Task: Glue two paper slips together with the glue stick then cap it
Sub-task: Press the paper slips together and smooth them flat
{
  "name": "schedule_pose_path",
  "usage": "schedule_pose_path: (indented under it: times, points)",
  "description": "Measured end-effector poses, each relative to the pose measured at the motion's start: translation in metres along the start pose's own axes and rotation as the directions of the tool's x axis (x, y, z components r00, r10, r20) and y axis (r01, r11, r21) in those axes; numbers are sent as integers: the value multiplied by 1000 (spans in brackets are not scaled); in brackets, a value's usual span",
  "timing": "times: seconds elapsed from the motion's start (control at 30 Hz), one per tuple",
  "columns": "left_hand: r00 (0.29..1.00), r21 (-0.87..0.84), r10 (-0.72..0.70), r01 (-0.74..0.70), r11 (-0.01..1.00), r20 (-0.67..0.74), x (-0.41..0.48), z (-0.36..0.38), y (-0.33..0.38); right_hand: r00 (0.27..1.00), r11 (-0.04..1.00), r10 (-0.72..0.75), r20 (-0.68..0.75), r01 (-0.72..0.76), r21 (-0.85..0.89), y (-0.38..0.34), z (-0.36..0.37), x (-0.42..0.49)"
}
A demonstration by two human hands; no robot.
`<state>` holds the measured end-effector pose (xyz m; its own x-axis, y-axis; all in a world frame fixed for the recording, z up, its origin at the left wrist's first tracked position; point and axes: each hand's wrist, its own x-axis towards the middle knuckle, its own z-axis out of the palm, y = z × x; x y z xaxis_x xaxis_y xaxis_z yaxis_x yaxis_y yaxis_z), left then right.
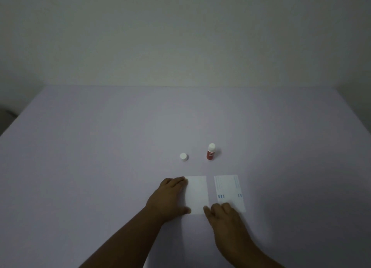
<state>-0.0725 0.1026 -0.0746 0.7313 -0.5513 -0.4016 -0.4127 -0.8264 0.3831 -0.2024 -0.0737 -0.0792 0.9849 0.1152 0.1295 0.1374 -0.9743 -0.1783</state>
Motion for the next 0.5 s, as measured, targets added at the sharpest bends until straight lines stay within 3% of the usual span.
schedule_pose_path:
  times: [0.2, 0.33, 0.4, 0.5]
  points:
    - [999, -49, 5, -7, 999, -46, -1, -2, 5, 998, 999, -25, 65, 27, -28, -4, -2, 3]
    - [966, -440, -105, -11, 898, -237, -12, -8, 7, 992, 1000, 15, 125, -15, -3, -5, -7, 8]
    - [941, -618, -218, 12, 786, -259, -18, -10, 9, 991, 999, 43, 130, -45, 9, -5, -10, 11]
    - [926, -704, -301, 57, 707, -227, -21, -10, 12, 994, 999, 33, 101, -34, 11, -5, -11, 15]
